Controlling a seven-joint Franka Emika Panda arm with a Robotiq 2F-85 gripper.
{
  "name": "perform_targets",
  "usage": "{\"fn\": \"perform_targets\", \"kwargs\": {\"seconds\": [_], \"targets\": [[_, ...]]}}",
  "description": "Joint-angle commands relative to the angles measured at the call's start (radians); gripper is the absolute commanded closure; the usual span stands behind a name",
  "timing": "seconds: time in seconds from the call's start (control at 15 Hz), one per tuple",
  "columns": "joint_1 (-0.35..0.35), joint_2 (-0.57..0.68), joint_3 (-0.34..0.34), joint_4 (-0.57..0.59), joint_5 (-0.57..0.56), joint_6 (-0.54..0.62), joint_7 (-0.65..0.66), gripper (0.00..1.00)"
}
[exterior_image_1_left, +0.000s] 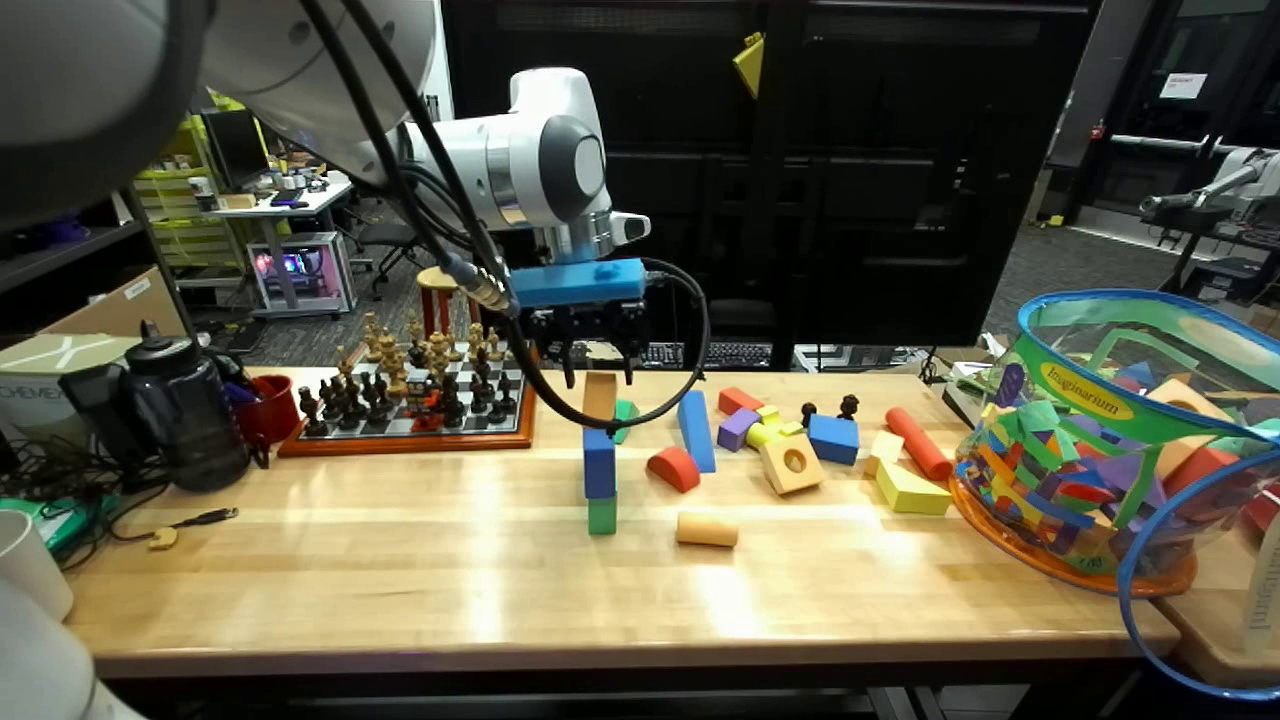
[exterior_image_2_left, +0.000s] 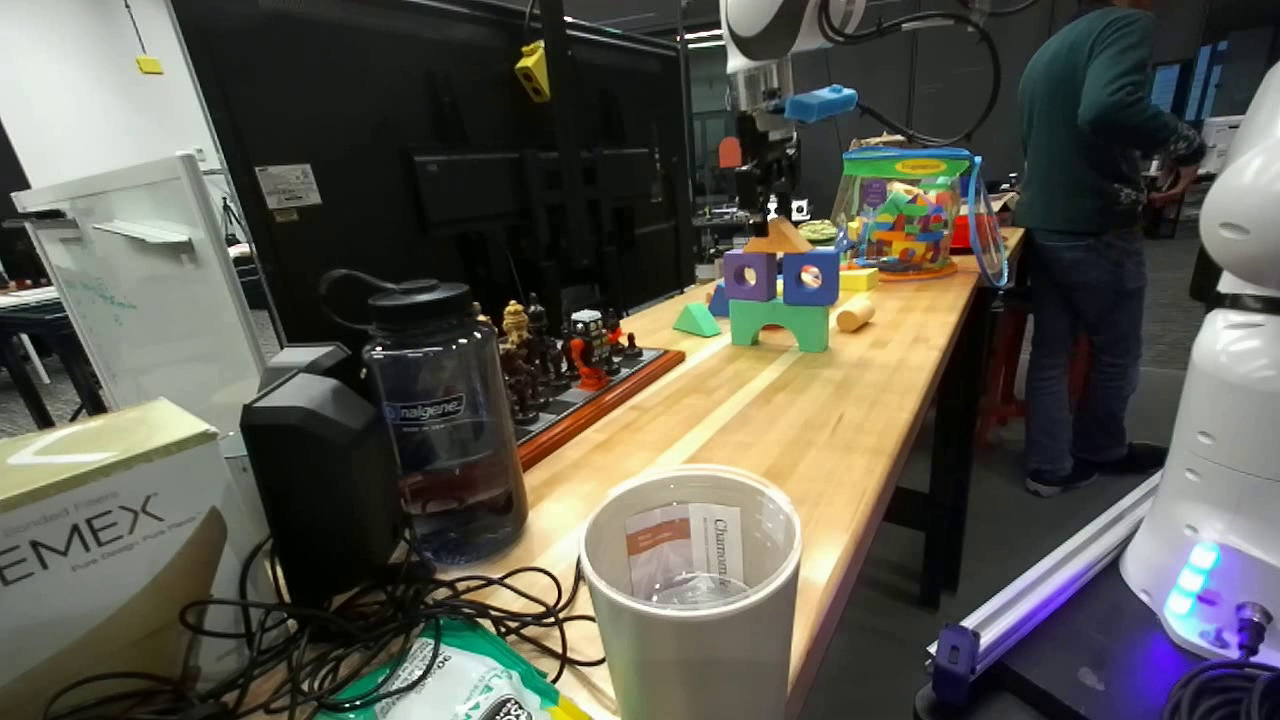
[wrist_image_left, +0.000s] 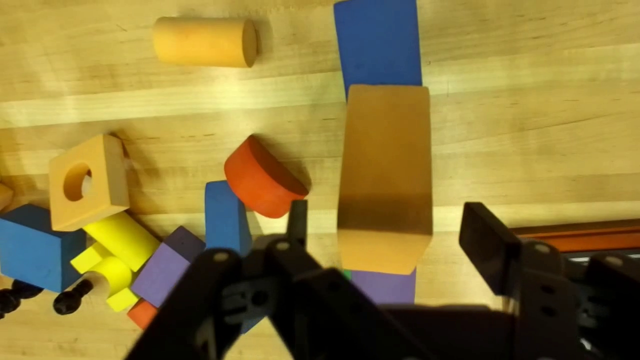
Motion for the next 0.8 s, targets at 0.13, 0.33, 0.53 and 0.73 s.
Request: {"fn": "perform_targets", "kwargs": {"seconds": [0.13, 0.33, 0.53, 0.73], "targets": [[0.005, -0.031, -0.002, -0.013, 0.011, 0.012, -0.001, 0.0], [0.006, -0.066, 0.0, -0.033, 0.004, 0.037, 0.006, 0.0], [0.007, -0.102, 0.001, -0.047, 0.001, 0.062, 0.008, 0.0], [0.006, -0.13, 0.001, -0.056, 0.0, 0.083, 0.013, 0.0]]}}
